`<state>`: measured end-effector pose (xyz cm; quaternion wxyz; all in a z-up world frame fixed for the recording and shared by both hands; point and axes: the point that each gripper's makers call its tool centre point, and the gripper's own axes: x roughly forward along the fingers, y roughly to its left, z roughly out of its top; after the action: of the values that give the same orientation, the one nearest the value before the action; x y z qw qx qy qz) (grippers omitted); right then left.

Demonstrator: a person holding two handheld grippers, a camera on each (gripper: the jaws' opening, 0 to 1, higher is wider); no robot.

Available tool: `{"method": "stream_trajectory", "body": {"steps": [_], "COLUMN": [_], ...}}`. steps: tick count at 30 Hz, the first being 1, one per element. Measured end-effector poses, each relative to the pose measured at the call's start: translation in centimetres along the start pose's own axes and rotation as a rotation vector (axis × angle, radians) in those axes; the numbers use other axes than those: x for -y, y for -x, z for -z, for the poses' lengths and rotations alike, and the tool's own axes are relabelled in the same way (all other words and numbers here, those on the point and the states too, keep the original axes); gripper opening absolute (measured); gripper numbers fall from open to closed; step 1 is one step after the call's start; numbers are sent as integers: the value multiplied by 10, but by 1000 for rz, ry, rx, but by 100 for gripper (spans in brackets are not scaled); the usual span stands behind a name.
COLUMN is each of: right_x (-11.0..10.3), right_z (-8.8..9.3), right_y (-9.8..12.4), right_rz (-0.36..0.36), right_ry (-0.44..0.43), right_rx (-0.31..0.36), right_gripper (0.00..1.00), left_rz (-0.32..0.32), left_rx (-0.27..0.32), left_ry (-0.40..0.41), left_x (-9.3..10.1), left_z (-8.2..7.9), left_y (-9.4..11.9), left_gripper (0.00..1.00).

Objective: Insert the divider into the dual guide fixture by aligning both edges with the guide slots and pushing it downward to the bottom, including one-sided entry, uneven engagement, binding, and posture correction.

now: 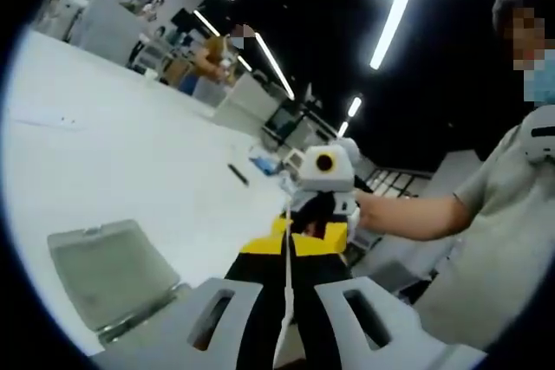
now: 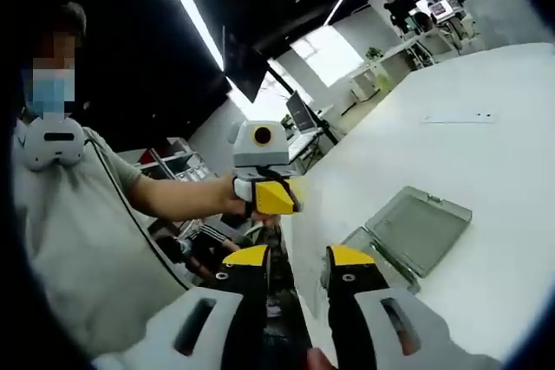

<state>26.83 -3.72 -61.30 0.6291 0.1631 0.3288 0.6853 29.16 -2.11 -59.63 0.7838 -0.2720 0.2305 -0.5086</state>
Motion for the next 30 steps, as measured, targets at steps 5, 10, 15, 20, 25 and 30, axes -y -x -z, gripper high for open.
{"method": "stream_trajectory", "body": {"steps": [5, 10, 15, 20, 25, 30], "right_x": [-3, -8, -9, -10, -8, -11], "right_z": [-5, -7, -9, -9, -6, -6], "right_y": [0, -1, 1, 2, 1, -1], "right_rz": [-33, -69, -91, -104, -106, -125], "right_ry": [-7, -11, -25, -39, -54, -67], "right_rx": [3, 0, 4, 13, 12, 22], "right_gripper": [18, 16, 13, 15, 15, 12], "left_rz": [24, 48, 64, 73, 80, 85], "left_rx": [1, 10, 15, 23, 46, 50], "left_ry": [2, 4, 3, 5, 19, 18], "left_x": [3, 6, 9, 10, 9, 11], "left_z": [-2, -6, -9, -9, -13, -15], "left_y": [-1, -1, -1, -1, 1, 2], "left_gripper": [0, 0, 0, 0, 0, 0]}}
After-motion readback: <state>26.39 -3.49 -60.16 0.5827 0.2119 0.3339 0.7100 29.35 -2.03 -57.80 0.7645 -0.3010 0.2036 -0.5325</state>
